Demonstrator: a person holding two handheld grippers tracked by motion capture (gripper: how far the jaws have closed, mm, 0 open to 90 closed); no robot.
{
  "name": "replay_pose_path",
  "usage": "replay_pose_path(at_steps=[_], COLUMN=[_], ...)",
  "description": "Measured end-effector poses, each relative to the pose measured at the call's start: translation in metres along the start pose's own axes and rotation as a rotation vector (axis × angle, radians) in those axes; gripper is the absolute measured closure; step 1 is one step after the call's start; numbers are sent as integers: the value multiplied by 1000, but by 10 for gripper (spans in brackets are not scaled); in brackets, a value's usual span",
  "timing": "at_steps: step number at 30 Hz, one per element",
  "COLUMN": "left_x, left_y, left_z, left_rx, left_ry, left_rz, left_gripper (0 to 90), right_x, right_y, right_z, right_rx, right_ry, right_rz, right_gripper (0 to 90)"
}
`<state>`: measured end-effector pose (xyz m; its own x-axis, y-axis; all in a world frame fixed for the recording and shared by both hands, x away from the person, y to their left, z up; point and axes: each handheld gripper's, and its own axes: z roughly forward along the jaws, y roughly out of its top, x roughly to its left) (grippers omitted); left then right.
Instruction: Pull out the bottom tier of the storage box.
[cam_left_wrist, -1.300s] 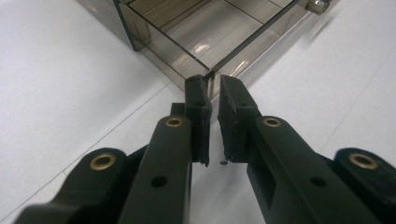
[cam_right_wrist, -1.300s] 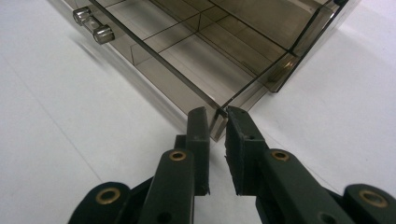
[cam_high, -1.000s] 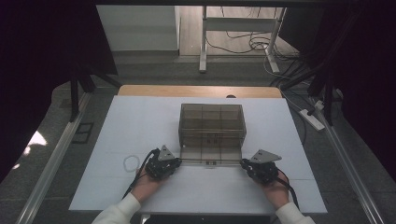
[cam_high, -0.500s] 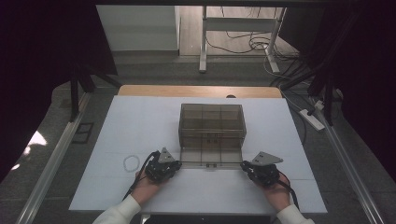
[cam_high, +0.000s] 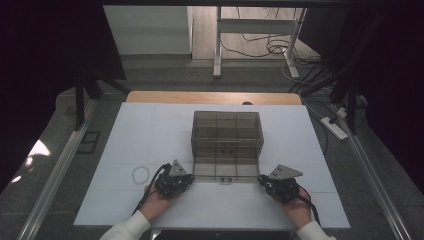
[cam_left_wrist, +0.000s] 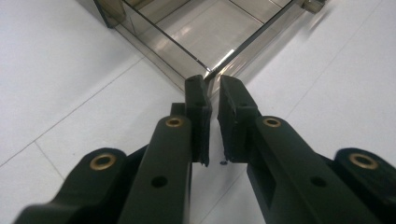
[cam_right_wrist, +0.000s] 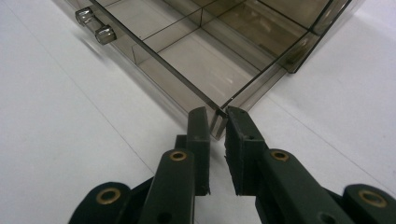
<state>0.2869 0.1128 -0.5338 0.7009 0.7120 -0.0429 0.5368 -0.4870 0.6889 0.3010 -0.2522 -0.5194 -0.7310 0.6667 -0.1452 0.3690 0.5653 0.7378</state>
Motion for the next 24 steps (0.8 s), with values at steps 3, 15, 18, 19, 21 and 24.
replay_pose_path(at_steps=[3,15,18,19,21,24], left_x=[0,10,12,13,13,13], left_y=[0,-1,0,0,1,3], left_z=[0,-11,-18,-20,-23,-27], left_rx=[-2,-54,-58,-58,-52,-46], left_ry=[-3,0,9,12,17,23], left_rz=[-3,-33,-25,-15,-6,14], left_gripper=[817,434,342,325,297,272], right_x=[-1,-5,-10,-12,-14,-17], right_y=[-1,-4,-8,-10,-14,-20], right_z=[0,-3,-14,-17,-22,-30], right_rx=[-3,-13,-56,-68,-83,-108], right_ry=[4,-7,21,27,27,20], right_rz=[2,-3,12,16,23,16], right_gripper=[794,505,435,424,408,382])
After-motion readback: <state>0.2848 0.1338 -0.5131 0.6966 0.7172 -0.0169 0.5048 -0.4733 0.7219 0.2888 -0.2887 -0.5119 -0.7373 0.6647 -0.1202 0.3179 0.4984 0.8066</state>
